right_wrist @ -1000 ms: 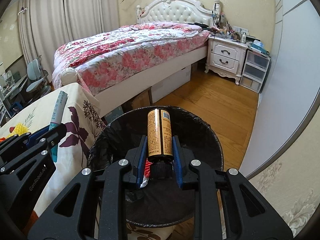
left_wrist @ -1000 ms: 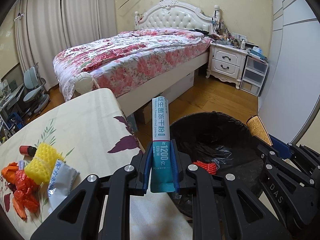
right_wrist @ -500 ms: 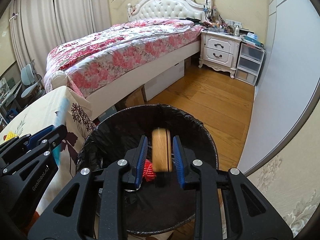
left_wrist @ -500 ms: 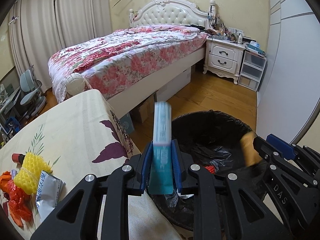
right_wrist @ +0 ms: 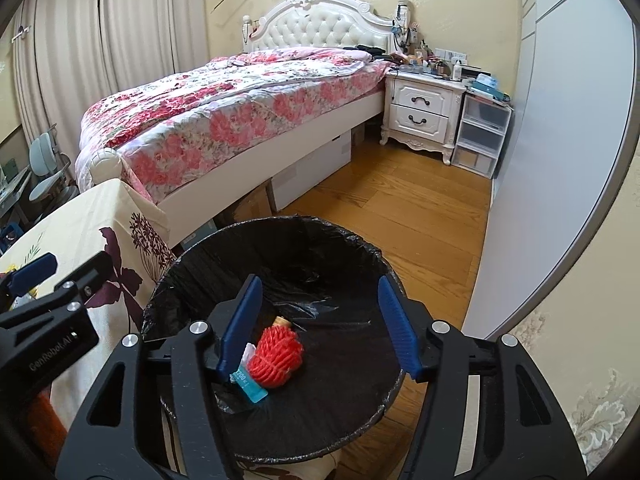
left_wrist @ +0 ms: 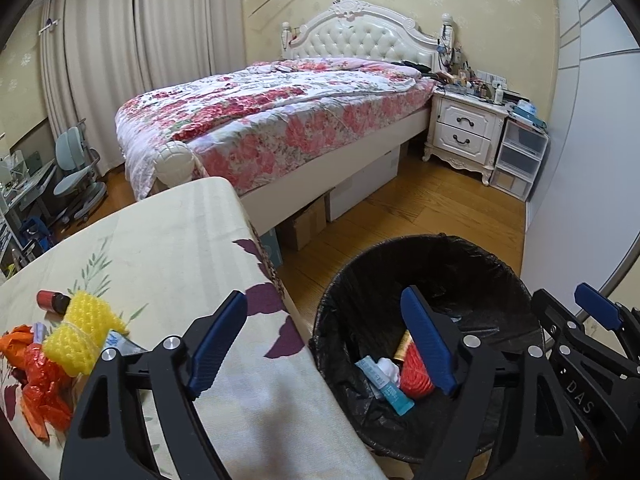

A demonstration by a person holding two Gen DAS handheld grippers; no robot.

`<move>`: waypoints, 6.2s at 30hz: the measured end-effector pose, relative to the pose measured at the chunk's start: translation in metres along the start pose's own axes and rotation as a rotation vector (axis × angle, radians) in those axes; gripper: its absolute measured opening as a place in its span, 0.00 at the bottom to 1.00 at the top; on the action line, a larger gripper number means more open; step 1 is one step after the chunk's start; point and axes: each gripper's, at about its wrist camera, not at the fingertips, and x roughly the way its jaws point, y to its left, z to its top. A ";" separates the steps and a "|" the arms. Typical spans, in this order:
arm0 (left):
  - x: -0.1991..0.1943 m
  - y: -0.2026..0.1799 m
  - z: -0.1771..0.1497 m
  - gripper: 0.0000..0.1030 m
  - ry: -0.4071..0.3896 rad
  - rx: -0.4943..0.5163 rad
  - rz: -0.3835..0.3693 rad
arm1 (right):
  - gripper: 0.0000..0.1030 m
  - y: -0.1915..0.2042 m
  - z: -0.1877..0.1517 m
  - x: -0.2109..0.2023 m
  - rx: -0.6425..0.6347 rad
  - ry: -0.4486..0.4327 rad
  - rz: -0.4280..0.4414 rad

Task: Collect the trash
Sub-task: 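Move both tools back toward the table of trash, then grasp the orange plastic bag with the left tool while the right tool grasps the white sachet, then carry orange bag and white sachet over the bin and open both tools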

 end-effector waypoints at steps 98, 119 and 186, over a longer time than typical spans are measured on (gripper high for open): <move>-0.103 0.284 -0.135 0.32 0.156 -0.386 0.351 | 0.67 0.238 -0.058 -0.043 -0.351 0.147 0.312; -0.111 0.276 -0.136 0.32 0.139 -0.374 0.353 | 0.31 0.230 -0.063 -0.049 -0.369 0.166 0.369; -0.041 0.022 -0.027 0.32 0.018 -0.023 0.007 | 0.32 0.026 -0.013 -0.027 -0.098 0.060 0.124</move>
